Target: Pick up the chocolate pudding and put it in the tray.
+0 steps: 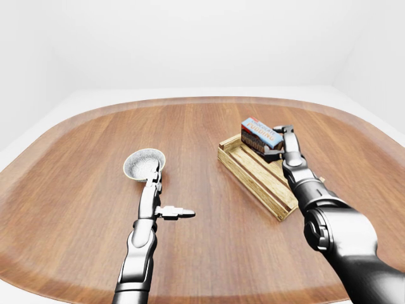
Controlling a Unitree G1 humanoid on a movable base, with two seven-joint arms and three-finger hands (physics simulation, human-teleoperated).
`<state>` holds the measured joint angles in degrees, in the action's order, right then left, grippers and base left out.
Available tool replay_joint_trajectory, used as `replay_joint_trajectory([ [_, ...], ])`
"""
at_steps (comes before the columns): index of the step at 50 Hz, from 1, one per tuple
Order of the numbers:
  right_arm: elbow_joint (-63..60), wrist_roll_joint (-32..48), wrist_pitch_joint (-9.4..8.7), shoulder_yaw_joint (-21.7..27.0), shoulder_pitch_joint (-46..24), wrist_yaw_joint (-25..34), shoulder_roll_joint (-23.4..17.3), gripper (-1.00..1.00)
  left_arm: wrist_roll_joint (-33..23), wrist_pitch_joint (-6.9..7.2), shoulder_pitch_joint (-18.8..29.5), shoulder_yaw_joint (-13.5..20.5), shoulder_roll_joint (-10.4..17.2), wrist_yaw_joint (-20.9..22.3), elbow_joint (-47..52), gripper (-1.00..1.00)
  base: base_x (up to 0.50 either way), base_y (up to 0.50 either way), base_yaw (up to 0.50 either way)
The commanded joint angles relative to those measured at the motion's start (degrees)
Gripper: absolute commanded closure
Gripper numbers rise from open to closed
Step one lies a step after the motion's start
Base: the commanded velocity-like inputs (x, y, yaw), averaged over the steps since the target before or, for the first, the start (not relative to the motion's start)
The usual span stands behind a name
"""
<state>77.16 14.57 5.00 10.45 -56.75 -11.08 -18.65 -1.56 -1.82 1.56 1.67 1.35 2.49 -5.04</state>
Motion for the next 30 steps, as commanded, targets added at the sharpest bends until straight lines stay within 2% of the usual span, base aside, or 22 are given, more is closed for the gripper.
replay_joint_trajectory([
  [1,-0.2,0.1,0.0,0.7,1.1,-1.3,-0.1,1.0,0.0,0.29,0.1,0.0,0.0,0.1,0.0,-1.0,0.0,0.0,0.0],
  [30,-0.1,-0.7,0.0,1.1,3.5,-1.3,-0.1,1.0,-0.1,0.07,0.0,0.0,0.0,0.2,0.0,-1.0,0.0,0.0,0.0],
])
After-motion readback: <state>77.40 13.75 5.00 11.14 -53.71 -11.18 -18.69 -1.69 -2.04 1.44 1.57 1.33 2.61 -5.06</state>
